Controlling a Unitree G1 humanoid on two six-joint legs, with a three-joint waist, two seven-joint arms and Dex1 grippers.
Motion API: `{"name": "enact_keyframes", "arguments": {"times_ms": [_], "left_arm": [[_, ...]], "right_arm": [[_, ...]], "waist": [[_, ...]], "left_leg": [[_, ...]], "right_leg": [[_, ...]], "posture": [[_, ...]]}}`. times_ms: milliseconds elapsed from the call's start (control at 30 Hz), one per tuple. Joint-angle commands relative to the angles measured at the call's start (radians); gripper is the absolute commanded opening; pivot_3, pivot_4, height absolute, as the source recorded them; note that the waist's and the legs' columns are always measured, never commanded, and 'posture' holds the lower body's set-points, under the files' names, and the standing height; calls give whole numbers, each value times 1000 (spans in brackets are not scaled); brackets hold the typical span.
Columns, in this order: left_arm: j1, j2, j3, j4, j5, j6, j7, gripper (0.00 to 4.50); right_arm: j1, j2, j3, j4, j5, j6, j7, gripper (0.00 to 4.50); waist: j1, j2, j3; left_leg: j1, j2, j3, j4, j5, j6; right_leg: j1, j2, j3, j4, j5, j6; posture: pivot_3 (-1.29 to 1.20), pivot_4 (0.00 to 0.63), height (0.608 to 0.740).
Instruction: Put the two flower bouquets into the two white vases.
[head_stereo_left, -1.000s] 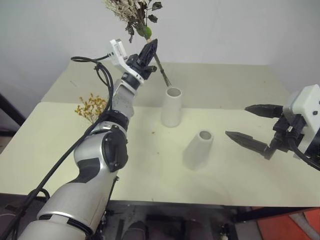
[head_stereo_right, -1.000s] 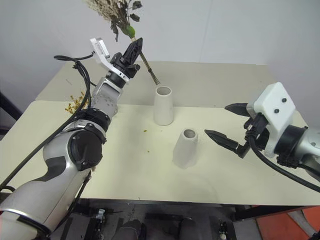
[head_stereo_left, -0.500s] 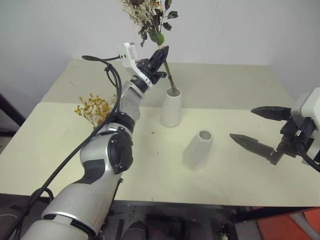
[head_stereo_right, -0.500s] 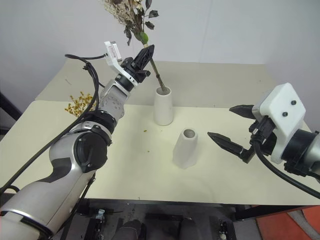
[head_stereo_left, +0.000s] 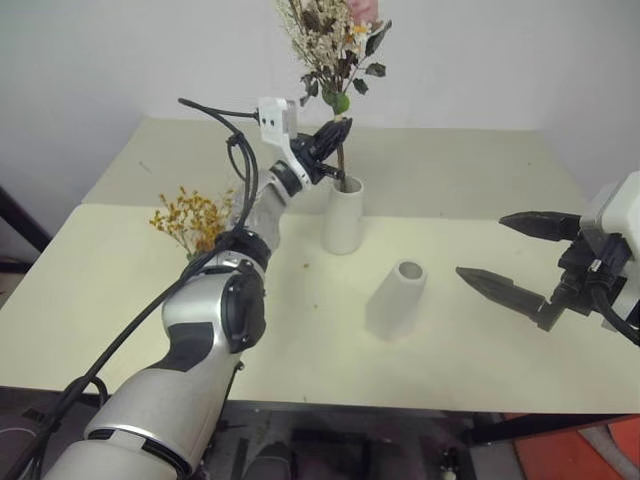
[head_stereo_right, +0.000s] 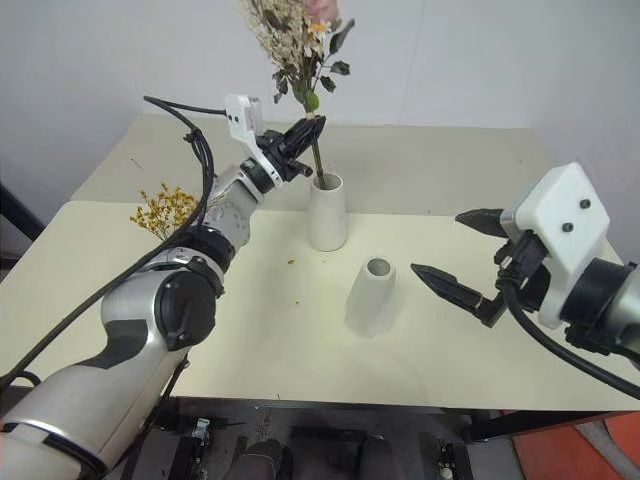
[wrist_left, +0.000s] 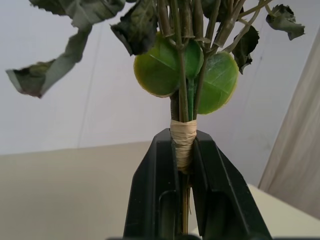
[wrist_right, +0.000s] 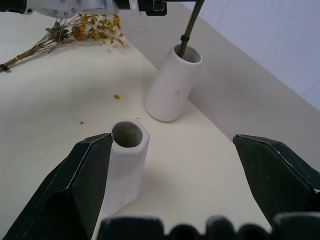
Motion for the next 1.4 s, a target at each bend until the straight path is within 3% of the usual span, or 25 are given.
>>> {"name": "enact_keyframes", "arguments": {"times_ms": [33, 667, 700, 767, 1100, 1400], "left_arm": [[-5, -2, 0, -14, 5, -19, 3, 121], [14, -1, -22, -13, 39, -6, -12, 121], [15, 0, -23, -13, 41, -7, -7, 833], [15, 1, -24, -13, 41, -6, -12, 1281], [4, 27, -65, -17, 74, -9, -94, 4379], [5, 103, -205, -14, 213, -2, -100, 4476]], "right_arm": [[6, -15, -58, -9, 18, -3, -19, 4500], [8, -32, -40, 10, 60, -26, -72, 4500], [8, -32, -38, 12, 58, -27, -72, 4500], [9, -32, -34, 13, 55, -29, -73, 4500], [21, -21, -20, 23, 13, -47, -55, 4500], [20, -2, 22, 37, -43, -83, -36, 4500]], "waist": [[0, 0, 0], [0, 0, 0], [0, 0, 0], [0, 0, 0], [0, 0, 0], [-1, 0, 0]], "left_leg": [[0, 0, 0, 0, 0, 0], [0, 0, 0, 0, 0, 0], [0, 0, 0, 0, 0, 0], [0, 0, 0, 0, 0, 0], [0, 0, 0, 0, 0, 0], [0, 0, 0, 0, 0, 0]], "right_leg": [[0, 0, 0, 0, 0, 0], [0, 0, 0, 0, 0, 0], [0, 0, 0, 0, 0, 0], [0, 0, 0, 0, 0, 0], [0, 0, 0, 0, 0, 0], [0, 0, 0, 0, 0, 0]], "posture": [[0, 150, 740], [0, 150, 740], [0, 150, 740], [0, 150, 740], [0, 150, 740], [0, 150, 740]]}}
